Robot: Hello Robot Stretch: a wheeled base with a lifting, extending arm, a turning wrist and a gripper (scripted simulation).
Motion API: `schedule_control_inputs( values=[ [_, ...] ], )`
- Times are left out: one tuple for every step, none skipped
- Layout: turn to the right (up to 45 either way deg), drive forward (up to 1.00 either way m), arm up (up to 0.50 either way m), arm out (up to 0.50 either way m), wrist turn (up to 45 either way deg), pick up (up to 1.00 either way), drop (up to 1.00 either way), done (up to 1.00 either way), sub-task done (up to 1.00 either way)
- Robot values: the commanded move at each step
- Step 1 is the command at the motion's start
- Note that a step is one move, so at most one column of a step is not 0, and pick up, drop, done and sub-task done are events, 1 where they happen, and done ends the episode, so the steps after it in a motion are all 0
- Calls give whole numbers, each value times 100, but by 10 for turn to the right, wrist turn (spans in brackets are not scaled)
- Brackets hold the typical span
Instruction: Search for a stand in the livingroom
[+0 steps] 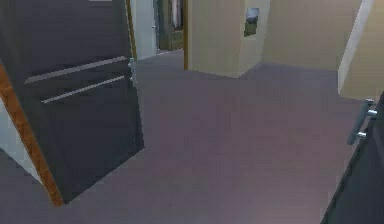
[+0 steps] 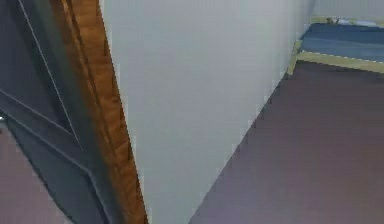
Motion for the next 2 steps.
schedule_control_inputs(
  values=[
    [30,0,0,0,0,0,0,0,0],
    [0,100,0,0,0,0,0,0,0]
  ],
)
